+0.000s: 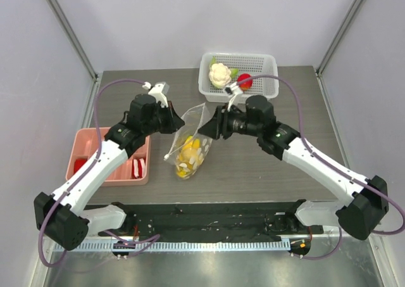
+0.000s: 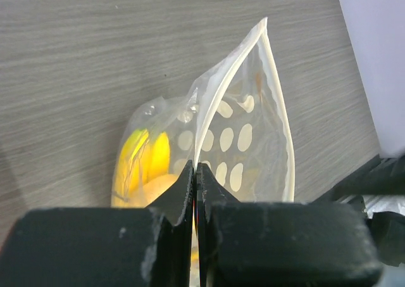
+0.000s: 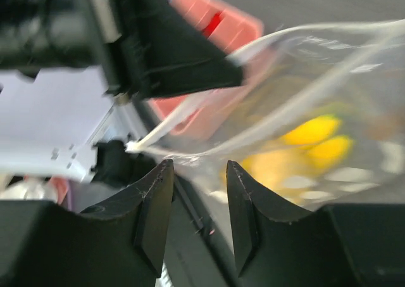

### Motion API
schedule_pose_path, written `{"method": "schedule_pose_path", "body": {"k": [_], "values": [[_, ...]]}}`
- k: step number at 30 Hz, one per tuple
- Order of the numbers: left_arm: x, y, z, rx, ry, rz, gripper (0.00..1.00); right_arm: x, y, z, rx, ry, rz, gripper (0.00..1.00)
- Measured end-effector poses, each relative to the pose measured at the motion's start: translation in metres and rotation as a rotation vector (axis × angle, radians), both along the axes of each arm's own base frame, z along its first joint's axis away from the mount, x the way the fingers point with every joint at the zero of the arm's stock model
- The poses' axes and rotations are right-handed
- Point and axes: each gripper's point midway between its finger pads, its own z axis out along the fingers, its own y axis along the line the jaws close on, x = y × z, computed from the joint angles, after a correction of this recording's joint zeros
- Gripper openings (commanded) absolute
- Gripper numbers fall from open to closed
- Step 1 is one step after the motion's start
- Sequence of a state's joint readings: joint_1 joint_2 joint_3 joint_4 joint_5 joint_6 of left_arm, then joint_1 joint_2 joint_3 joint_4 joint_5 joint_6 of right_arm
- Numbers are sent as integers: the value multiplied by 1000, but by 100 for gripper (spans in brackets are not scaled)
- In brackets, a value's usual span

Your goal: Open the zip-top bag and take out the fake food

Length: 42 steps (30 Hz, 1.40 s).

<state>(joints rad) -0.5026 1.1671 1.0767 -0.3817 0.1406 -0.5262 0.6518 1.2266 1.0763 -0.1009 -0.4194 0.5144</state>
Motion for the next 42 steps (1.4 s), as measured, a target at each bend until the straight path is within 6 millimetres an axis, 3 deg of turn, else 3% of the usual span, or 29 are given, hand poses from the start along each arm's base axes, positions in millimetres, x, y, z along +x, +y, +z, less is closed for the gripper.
{"method": "schedule_pose_path", "body": {"k": [4,7,14,19,23,27,32,39,42], "values": [[1,-6,-11,-5,43,-8,0,-36,38,-19,-32,26,141,44],[-1,-8,-13,-6,49,-14,0,-49,51,-30,-56,37,182,44],[-5,-15,-12,-8,45,-35,0,-20,63,-41,-116,14,112,44],[-4,-14,-12,-5,42,-28,0,7,75,-88,-240,25,86,43],[-4,-12,-11,-2,35,-20,0,6,63,-118,-332,71,65,43],[-4,-13,-10,-4,32,-22,0,1,50,-120,-352,78,35,43],[-7,-16,-9,-18,40,-43,0,-22,29,-120,-341,93,41,43],[-14,-42,-24,-66,108,-122,0,-35,13,-133,-376,134,31,43],[-19,-48,-30,-82,133,-143,0,-39,6,-122,-364,129,13,43]]}}
